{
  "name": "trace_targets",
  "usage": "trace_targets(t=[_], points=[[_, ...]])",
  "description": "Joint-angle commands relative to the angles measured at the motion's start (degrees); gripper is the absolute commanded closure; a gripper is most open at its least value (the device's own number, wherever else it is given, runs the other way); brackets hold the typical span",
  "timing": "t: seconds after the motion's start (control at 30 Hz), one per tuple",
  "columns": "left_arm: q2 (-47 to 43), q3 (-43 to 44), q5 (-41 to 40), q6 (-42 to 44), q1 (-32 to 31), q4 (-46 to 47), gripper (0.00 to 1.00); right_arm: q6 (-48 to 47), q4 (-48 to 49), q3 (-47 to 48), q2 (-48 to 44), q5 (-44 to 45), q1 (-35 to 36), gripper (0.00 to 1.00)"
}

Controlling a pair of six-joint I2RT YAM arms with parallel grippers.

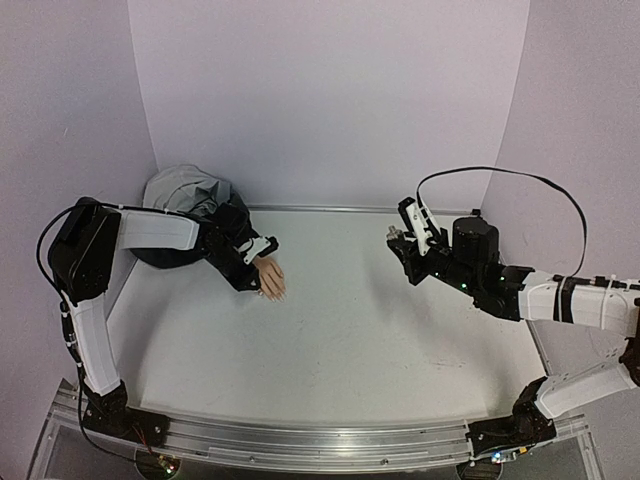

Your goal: Paint the nails

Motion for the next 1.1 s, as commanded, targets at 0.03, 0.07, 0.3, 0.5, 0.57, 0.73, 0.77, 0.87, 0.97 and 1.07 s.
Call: trace_targets(t=[0.03, 0.07, 0.3, 0.5, 0.57, 0.73, 0.77, 0.87, 0.97, 1.07], points=[[-1.3, 1.7, 1.6, -0.3, -0.2, 0.8, 1.00, 0.6, 4.5, 0.4, -0.3, -0.5, 0.0, 1.00], [-1.1, 1.9, 1.6, -0.4, -0.2, 0.8, 1.00, 0.6, 4.4, 0.4, -0.4, -0.4, 0.0, 1.00], [-1.0, 1.8, 1.0, -0.1, -0.2, 0.8, 1.00, 0.6, 4.5, 0.5, -0.3, -0.5, 0.0, 1.00], [-0.7, 2.3, 1.0, 0.2, -0.2, 0.8, 1.00, 0.6, 4.5, 0.6, -0.2, -0.6, 0.0, 1.00], [-0.5, 2.5, 1.4, 0.3, -0.2, 0.8, 1.00, 0.5, 4.5, 0.6, -0.2, -0.6, 0.0, 1.00], [-0.6, 2.3, 2.4, 0.1, -0.3, 0.7, 1.00, 0.5, 4.5, 0.7, -0.1, -0.6, 0.0, 1.00], [-0.7, 2.2, 2.4, 0.1, -0.3, 0.7, 1.00, 0.5, 4.5, 0.7, 0.0, -0.6, 0.0, 1.00], [-0.8, 2.1, 2.5, 0.0, -0.4, 0.7, 1.00, 0.5, 4.5, 0.8, 0.1, -0.7, 0.0, 1.00], [-0.8, 2.0, 2.5, 0.0, -0.6, 0.7, 1.00, 0.5, 4.5, 0.7, 0.0, -0.7, -0.1, 1.00], [-0.7, 2.1, 2.5, -0.1, -0.7, 0.6, 1.00, 0.5, 4.5, 0.6, -0.3, -0.7, 0.0, 1.00]])
